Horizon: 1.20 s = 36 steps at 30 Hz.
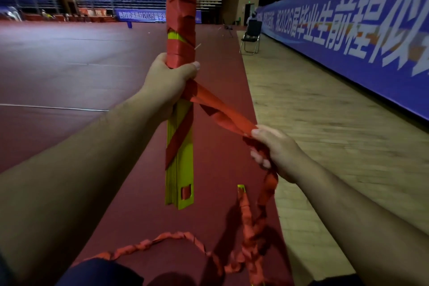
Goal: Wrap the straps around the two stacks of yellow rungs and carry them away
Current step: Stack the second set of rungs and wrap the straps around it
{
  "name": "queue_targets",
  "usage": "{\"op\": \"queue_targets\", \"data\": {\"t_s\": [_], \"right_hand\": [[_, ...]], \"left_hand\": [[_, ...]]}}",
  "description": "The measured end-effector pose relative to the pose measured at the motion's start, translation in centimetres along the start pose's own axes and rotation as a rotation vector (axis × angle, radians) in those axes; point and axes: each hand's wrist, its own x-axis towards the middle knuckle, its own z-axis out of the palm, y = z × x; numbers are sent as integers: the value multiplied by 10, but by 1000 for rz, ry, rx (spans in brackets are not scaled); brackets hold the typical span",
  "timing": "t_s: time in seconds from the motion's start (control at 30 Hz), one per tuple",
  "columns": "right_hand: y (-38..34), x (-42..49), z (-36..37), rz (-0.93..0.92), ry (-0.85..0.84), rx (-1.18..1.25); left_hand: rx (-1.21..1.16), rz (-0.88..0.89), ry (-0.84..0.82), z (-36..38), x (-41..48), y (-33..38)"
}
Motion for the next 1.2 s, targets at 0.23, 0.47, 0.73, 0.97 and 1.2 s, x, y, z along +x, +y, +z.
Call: {"op": "queue_targets", "data": {"t_s": [0.23,0.47,0.73,0.97,1.2], "right_hand": [[46,-12,16,202,-421,-989],[0,3,20,553,-639,-1546],[13,48,-4,545,-470,-1147],[46,30,-13,694,-225,-655],[60,29,29,277,221,80]], "left_hand": [[-160,-99,47,-9,4,-5],[-149,-152,17,-4,-5,-28],[-145,-122,-35,-6,-7,-25],[-93,-107,-70,-6,-12,-31],[-105,-131,-58,-7,-9,-40]]}}
